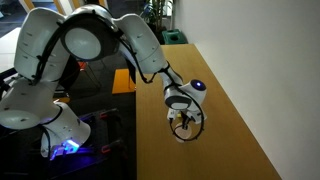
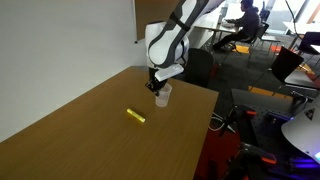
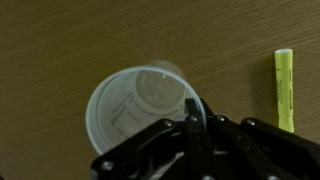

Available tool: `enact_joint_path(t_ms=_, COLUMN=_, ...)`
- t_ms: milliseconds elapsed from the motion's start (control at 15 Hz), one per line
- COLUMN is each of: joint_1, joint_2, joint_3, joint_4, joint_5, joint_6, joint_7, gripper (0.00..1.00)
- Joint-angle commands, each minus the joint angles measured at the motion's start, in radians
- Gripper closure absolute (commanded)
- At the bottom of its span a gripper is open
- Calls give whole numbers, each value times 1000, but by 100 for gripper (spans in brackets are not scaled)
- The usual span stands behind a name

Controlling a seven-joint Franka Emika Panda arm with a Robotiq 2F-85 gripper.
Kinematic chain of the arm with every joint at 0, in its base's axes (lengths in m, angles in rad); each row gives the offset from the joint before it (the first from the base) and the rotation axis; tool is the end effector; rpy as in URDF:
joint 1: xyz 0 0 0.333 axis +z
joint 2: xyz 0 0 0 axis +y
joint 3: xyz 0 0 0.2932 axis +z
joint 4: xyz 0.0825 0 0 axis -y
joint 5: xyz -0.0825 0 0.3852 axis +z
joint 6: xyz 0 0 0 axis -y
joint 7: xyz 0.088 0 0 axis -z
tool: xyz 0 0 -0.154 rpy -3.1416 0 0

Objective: Move the cup from the right side of the yellow marker to the left side

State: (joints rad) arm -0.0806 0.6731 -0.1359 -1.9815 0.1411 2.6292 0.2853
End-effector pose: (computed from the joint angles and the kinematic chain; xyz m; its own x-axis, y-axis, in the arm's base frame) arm 0.5712 -0.1322 0.0565 0.8270 -0.5621 -0.0090 -0.5619 -0.8270 0.0209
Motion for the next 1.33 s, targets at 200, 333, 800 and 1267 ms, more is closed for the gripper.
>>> enact_joint_path(t_ms=200, joint_1=73, joint_2=-158, joint_3=-45, joint_4=-41, joint_5=-42, joint_6=-70, joint_7=62, gripper=99)
enact_joint_path(t_ms=333, joint_1=108, joint_2=-191, joint_3=-71, joint_4=-25, joint_5=-87, joint_6=-90, joint_7=101, gripper=99)
enact_joint_path(t_ms=800, joint_1=118, joint_2=-228, joint_3=1, joint_4=127, joint_5=-224, joint_6=-271, joint_7=-47, gripper=99)
enact_joint_path(t_ms=1267, joint_1=117, joint_2=-139, joint_3=108, joint_4=321, joint_5=-235, joint_6=-388, joint_7=-308, gripper=99)
